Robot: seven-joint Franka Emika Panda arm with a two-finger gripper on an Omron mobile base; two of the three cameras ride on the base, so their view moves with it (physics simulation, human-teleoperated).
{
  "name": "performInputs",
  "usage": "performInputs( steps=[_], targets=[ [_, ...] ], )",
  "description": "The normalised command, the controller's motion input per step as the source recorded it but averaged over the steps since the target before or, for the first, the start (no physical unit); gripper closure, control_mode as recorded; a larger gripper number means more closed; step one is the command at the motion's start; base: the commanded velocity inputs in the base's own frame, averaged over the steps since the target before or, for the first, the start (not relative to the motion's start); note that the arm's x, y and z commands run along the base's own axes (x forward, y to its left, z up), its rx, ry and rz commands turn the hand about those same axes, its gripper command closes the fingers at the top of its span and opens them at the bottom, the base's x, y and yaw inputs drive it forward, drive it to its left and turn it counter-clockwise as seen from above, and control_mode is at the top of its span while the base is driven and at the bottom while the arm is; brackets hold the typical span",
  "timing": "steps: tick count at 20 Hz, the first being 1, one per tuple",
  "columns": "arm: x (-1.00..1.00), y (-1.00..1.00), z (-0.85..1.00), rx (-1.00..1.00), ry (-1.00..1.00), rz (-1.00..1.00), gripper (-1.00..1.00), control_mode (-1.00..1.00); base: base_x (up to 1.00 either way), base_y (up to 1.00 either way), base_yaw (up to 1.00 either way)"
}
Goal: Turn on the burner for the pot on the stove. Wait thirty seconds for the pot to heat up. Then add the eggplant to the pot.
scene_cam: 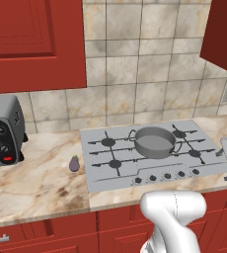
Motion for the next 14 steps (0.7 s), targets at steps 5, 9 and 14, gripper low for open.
performInputs(
  steps=[5, 9, 14],
  targets=[
    [0.0, 0.0, 0.0, 0.0, 0.0, 0.0, -1.0, -1.0, 0.0, 0.0, 0.0],
    [0.0, 0.0, 0.0, 0.0, 0.0, 0.0, -1.0, -1.0, 0.0, 0.0, 0.0],
    [0.0, 0.0, 0.0, 0.0, 0.0, 0.0, -1.0, -1.0, 0.0, 0.0, 0.0]
  ],
)
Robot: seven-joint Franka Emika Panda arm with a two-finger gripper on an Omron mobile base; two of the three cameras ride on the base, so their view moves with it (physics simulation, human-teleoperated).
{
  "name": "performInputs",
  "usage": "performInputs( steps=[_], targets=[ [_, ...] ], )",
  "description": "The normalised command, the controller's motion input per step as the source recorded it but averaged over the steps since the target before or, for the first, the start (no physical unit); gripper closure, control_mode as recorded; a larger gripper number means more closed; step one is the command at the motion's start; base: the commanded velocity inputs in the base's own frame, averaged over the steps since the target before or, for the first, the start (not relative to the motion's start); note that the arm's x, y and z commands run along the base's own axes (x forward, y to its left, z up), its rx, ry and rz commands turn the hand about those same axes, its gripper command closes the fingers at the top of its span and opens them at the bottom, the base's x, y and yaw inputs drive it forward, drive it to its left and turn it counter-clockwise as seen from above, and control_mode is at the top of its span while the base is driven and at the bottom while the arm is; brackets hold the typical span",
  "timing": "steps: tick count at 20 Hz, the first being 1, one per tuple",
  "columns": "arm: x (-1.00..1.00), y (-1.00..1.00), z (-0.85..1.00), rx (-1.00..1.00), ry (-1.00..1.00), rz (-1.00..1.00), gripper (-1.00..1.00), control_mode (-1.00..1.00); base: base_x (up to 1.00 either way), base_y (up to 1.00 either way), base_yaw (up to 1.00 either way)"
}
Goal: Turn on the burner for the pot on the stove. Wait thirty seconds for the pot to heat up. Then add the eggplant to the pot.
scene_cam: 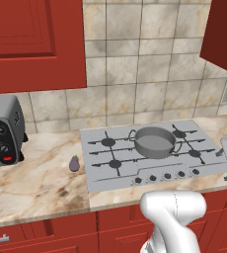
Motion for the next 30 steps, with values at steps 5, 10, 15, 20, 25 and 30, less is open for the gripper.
performInputs(
  steps=[5, 10, 15, 20, 25, 30],
  targets=[
    [0.0, 0.0, 0.0, 0.0, 0.0, 0.0, -1.0, -1.0, 0.0, 0.0, 0.0],
    [0.0, 0.0, 0.0, 0.0, 0.0, 0.0, -1.0, -1.0, 0.0, 0.0, 0.0],
    [0.0, 0.0, 0.0, 0.0, 0.0, 0.0, -1.0, -1.0, 0.0, 0.0, 0.0],
    [0.0, 0.0, 0.0, 0.0, 0.0, 0.0, -1.0, -1.0, 0.0, 0.0, 0.0],
    [0.0, 0.0, 0.0, 0.0, 0.0, 0.0, -1.0, -1.0, 0.0, 0.0, 0.0],
    [0.0, 0.0, 0.0, 0.0, 0.0, 0.0, -1.0, -1.0, 0.0, 0.0, 0.0]
  ],
)
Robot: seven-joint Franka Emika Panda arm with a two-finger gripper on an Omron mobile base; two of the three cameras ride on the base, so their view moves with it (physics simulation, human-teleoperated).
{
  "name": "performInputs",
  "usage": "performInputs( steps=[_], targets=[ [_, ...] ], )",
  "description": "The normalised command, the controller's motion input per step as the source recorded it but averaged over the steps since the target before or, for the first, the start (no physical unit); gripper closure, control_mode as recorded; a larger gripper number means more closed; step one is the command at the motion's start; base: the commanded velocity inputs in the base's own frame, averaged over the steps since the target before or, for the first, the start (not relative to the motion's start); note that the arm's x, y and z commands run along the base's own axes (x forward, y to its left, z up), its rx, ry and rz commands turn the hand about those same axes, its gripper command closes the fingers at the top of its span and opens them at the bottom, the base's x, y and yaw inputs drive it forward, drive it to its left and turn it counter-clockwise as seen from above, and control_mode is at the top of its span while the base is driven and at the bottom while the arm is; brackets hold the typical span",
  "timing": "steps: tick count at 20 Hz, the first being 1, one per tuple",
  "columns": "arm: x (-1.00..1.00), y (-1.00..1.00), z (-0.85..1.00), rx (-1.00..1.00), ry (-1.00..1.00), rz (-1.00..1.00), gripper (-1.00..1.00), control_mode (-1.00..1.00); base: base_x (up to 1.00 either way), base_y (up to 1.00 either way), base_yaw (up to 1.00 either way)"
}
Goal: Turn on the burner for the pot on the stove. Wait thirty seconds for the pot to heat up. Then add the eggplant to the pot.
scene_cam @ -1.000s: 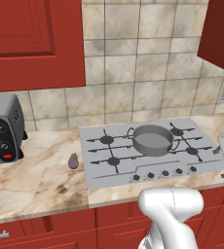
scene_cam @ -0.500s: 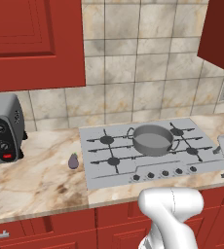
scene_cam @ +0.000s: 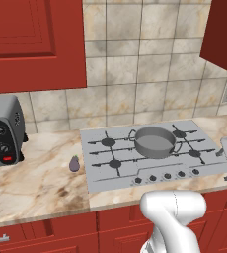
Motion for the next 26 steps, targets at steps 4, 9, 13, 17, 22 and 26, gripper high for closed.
performInputs(
  steps=[4, 9, 13, 17, 22, 26],
  targets=[
    [0.0, 0.0, 0.0, 0.0, 0.0, 0.0, -1.0, -1.0, 0.0, 0.0, 0.0],
    [0.0, 0.0, 0.0, 0.0, 0.0, 0.0, -1.0, -1.0, 0.0, 0.0, 0.0],
    [0.0, 0.0, 0.0, 0.0, 0.0, 0.0, -1.0, -1.0, 0.0, 0.0, 0.0],
    [0.0, 0.0, 0.0, 0.0, 0.0, 0.0, -1.0, -1.0, 0.0, 0.0, 0.0],
    [0.0, 0.0, 0.0, 0.0, 0.0, 0.0, -1.0, -1.0, 0.0, 0.0, 0.0],
    [0.0, 0.0, 0.0, 0.0, 0.0, 0.0, -1.0, -1.0, 0.0, 0.0, 0.0]
  ],
)
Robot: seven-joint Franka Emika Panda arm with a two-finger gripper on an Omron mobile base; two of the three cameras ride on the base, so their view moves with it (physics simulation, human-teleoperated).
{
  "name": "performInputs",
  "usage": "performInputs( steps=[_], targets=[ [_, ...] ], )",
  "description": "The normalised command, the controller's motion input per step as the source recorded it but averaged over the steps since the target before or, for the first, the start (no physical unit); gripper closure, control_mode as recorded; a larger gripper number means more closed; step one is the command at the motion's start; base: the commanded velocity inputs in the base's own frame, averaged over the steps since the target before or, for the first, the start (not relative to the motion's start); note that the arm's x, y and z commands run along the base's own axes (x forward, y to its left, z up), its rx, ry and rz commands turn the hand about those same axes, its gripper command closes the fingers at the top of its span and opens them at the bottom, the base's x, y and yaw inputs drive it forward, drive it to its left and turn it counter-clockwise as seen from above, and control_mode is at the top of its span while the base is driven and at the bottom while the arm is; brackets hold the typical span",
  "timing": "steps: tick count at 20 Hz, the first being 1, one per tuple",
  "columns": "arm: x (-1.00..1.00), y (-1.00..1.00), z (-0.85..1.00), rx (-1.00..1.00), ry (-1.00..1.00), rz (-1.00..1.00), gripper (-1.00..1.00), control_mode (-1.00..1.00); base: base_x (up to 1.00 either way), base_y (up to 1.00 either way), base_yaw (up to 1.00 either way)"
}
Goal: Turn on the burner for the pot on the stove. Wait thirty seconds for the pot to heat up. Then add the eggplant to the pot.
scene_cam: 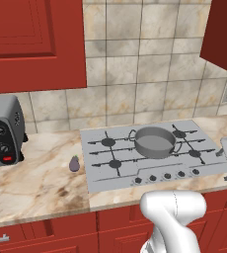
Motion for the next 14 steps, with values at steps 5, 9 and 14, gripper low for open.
performInputs(
  steps=[5, 9, 14],
  targets=[
    [0.0, 0.0, 0.0, 0.0, 0.0, 0.0, -1.0, -1.0, 0.0, 0.0, 0.0],
    [0.0, 0.0, 0.0, 0.0, 0.0, 0.0, -1.0, -1.0, 0.0, 0.0, 0.0],
    [0.0, 0.0, 0.0, 0.0, 0.0, 0.0, -1.0, -1.0, 0.0, 0.0, 0.0]
  ],
)
